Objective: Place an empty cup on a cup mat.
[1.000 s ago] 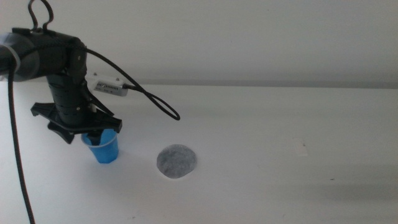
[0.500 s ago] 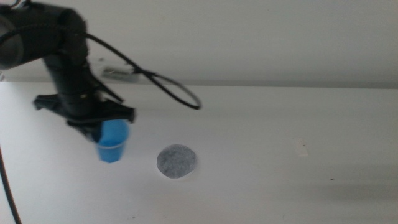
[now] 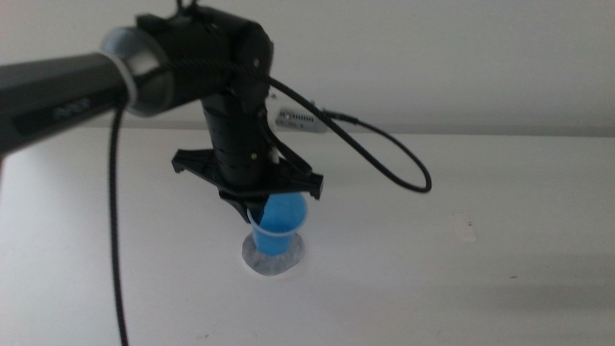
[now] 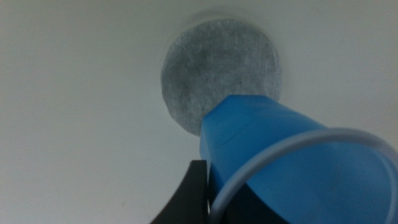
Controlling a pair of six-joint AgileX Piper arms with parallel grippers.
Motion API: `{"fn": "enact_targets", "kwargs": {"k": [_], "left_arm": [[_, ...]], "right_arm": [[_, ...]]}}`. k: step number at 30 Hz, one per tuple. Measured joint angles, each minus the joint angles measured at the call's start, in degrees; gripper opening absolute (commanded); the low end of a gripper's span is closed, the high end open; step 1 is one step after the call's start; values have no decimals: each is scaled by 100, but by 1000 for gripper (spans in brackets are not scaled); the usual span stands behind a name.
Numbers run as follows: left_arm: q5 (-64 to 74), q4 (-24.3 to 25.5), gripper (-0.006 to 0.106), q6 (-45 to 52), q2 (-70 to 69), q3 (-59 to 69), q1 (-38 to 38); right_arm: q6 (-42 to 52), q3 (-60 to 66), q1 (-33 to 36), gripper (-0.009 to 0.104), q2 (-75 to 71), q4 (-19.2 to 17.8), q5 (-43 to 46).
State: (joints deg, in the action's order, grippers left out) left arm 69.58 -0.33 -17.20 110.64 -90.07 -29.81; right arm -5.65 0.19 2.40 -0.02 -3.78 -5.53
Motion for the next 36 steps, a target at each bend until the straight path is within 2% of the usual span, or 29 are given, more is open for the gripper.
{"fn": "enact_targets", "kwargs": {"k": [28, 29, 30, 32, 36], "left_arm": [[-507, 33, 0, -49, 695, -23, 2], [-507, 33, 2, -49, 704, -23, 2], [-507, 33, 12, -49, 719, -23, 2], [-507, 33, 23, -49, 761, -23, 2], [-507, 33, 56, -49, 825, -23, 2]], "right_arm": [[0, 0, 0, -2, 0, 0, 0], [0, 0, 0, -2, 0, 0, 0], [0, 0, 0, -2, 0, 0, 0], [0, 0, 0, -2, 0, 0, 0], [0, 0, 0, -2, 0, 0, 0]]}}
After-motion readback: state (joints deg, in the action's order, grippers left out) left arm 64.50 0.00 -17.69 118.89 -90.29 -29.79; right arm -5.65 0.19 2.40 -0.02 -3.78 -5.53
